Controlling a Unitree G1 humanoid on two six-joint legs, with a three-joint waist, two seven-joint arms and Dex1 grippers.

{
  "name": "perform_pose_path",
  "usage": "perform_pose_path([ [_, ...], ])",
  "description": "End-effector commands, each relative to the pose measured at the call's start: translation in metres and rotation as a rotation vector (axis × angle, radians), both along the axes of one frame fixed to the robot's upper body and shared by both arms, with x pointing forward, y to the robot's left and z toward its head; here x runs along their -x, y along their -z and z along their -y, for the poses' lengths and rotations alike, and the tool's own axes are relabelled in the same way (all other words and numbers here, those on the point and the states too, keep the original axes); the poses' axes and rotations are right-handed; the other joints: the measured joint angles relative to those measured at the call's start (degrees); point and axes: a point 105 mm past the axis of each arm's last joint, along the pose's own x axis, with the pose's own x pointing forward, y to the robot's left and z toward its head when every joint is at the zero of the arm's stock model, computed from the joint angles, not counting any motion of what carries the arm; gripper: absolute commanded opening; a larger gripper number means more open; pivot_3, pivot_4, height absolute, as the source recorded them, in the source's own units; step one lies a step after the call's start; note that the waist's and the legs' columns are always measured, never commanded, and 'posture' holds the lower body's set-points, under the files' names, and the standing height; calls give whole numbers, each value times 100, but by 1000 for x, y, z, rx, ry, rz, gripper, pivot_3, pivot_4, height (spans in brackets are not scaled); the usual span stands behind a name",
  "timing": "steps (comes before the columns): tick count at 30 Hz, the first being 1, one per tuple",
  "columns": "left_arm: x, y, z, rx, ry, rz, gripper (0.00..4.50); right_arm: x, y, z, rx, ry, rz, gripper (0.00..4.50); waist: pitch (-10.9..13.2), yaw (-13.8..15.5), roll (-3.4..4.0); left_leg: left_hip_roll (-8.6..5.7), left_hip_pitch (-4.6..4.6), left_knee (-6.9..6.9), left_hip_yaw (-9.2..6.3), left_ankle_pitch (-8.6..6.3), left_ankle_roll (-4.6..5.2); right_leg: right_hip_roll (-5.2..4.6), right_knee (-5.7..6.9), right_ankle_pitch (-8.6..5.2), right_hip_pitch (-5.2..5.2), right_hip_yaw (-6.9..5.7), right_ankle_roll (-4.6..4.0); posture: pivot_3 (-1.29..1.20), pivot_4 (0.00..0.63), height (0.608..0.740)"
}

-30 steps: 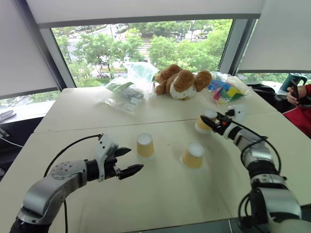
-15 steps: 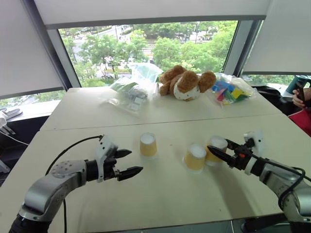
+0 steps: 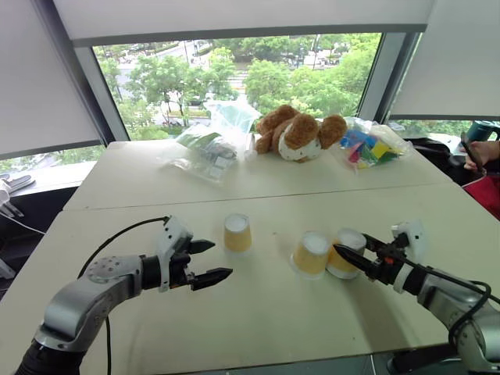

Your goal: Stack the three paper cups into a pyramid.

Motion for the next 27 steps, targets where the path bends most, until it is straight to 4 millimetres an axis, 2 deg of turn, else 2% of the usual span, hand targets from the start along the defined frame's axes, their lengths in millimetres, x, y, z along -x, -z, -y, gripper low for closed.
perform_pose_path([
  [1,1,-8,3,3,19,42,4500,3,-8,-5,30,-27,51,2468,0,1,0,0,0,0,0,0,0,0,0,0,0,0,0,0,150,740],
  [8,1,-8,2,2,16,43,4500,2,-4,-6,48,-35,51,2468,0,1,0,0,0,0,0,0,0,0,0,0,0,0,0,0,150,740],
  [12,0,-8,2,1,13,44,4500,3,-1,-9,48,-51,45,4476,0,1,0,0,0,0,0,0,0,0,0,0,0,0,0,0,150,740],
  [18,-6,-8,-3,-5,4,52,4500,6,-11,0,65,-25,65,4476,0,9,0,0,0,0,0,0,0,0,0,0,1,0,0,0,150,740],
  [22,-25,-13,-18,-15,-40,89,4500,18,-41,18,91,35,137,4476,0,30,0,-2,-1,2,-1,0,0,0,0,0,1,-1,0,0,150,740],
  [27,-52,-23,-26,12,-63,154,4500,35,-72,28,134,53,166,4476,0,41,-1,-4,0,3,-1,0,0,0,-1,0,3,-2,0,0,150,740],
])
